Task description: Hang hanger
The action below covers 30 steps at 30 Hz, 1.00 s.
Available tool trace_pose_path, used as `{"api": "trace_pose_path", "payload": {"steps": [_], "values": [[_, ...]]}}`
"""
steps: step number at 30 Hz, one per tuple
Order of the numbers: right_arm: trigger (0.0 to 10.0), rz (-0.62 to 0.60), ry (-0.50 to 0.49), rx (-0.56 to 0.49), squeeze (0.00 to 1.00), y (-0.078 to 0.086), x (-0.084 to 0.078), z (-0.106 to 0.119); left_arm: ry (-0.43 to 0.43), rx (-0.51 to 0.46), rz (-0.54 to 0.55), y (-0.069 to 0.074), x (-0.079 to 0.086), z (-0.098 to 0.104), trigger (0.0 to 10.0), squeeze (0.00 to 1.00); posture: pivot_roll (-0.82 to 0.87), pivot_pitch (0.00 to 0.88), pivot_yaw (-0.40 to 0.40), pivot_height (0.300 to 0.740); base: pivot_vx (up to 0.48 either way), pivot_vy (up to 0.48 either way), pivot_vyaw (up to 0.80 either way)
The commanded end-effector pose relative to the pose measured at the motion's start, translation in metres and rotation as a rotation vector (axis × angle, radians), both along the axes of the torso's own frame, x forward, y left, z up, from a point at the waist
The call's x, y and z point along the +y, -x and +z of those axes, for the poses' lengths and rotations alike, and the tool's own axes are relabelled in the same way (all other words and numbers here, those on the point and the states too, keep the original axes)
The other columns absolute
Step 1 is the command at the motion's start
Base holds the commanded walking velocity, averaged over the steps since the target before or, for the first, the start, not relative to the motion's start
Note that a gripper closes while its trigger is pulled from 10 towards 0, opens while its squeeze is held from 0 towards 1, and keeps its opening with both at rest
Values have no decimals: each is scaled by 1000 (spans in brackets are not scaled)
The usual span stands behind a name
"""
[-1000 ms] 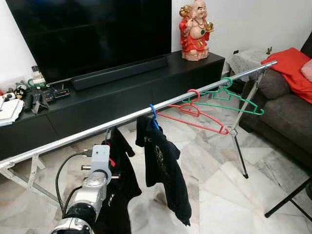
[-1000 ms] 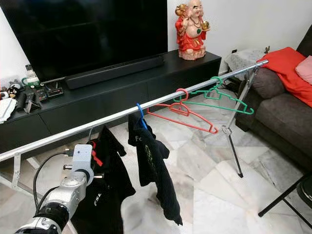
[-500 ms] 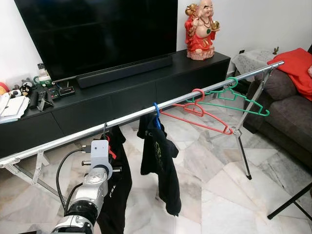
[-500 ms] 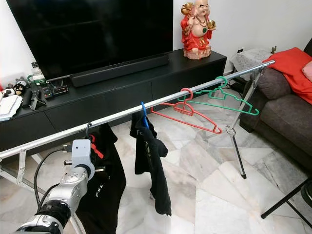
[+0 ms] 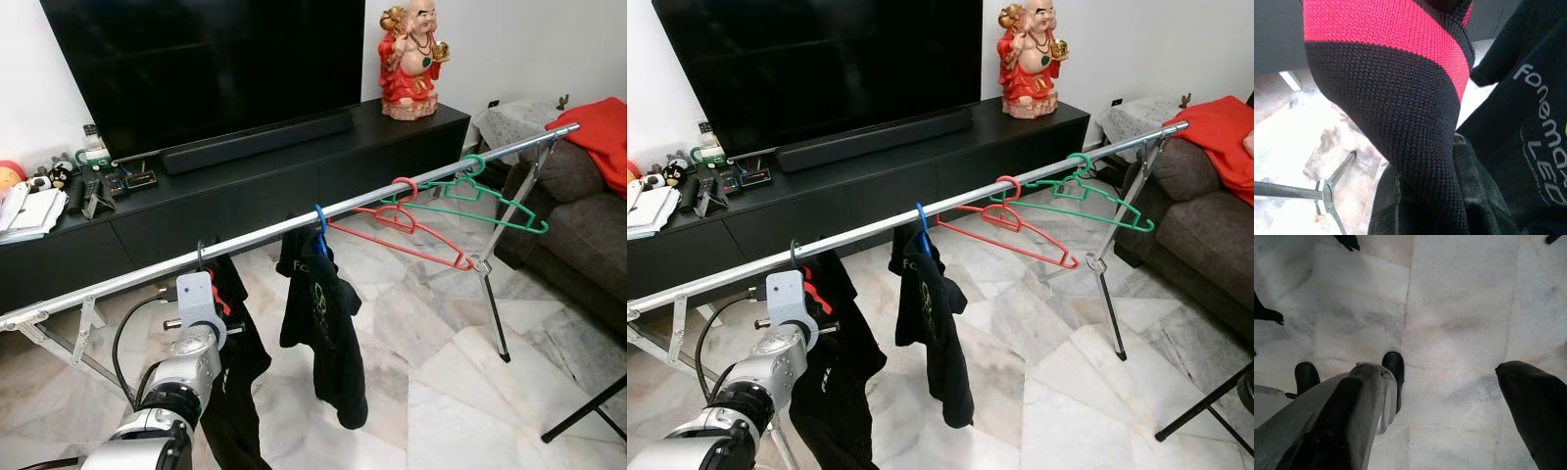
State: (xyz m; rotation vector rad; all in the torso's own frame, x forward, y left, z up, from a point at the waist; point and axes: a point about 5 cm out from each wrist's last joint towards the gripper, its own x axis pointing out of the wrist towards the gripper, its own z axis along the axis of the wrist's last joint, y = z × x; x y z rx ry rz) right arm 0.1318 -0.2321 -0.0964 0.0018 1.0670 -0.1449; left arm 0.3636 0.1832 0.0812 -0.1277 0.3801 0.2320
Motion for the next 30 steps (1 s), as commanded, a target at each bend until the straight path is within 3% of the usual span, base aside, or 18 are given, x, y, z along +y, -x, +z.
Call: {"api": "trace_pose_path", "payload": {"steps": [1,6,12,23,30], "values": [[10000,9,-16,8,0,0,9,-2,-24,8,6,-5,2,8,10000,0,-25,0,68,740,0,0,0],[10000,7,-26,-8,0,-11,24,-2,27,28,19,-4,-1,4,10000,0,-35,0,71,740,0,0,0],[10000,14,-36,-4,0,-13,34,-3,83,91,71,1,-4,-7,10000,0,-27,0,69,740,0,0,0],[10000,-15,-17,-13,0,-12,9,1,153,117,119,0,-6,-7,10000,0,-26,0,71,740,0,0,0],[10000,-23,-18,-13,0,-12,7,2,150,79,136,-8,-5,7,10000,0,-25,0,69,740,0,0,0]]}}
